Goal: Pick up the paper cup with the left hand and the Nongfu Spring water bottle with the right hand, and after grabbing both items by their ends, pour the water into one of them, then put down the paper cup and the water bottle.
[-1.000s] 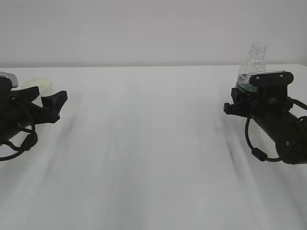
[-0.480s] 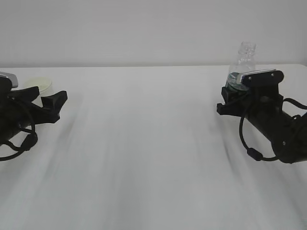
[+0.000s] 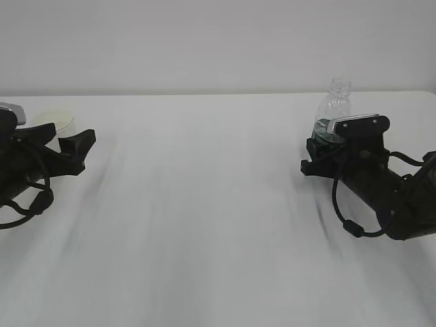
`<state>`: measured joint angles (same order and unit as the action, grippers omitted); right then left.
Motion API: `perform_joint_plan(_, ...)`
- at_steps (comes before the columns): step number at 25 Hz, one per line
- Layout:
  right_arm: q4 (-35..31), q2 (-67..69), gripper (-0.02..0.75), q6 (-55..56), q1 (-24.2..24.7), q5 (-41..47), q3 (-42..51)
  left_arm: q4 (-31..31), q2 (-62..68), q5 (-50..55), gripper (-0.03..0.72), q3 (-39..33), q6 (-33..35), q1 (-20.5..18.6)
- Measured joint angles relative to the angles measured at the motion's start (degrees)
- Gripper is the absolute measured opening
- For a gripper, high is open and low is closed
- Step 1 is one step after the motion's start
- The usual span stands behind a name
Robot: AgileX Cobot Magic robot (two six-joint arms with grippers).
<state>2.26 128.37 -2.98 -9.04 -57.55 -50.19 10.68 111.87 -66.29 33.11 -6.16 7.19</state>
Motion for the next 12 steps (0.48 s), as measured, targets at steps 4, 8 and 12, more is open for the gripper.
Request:
perform_joint_plan(4, 0.1, 0.3, 0.403, 0.0, 0.0, -0.8, -0.2, 0.0, 0.0, 0.0, 0.588, 0.0, 0.0, 0.0)
perform_joint_plan(8, 1.1, 0.3, 0.411, 0.1, 0.0, -1.8, -0.2, 0.0, 0.0, 0.0, 0.588, 0.0, 0.0, 0.0)
perform_joint_plan(12, 3.0, 0.3, 0.486, 0.1, 0.0, -3.3, -0.2, 0.0, 0.0, 0.0, 0.588, 0.0, 0.0, 0.0)
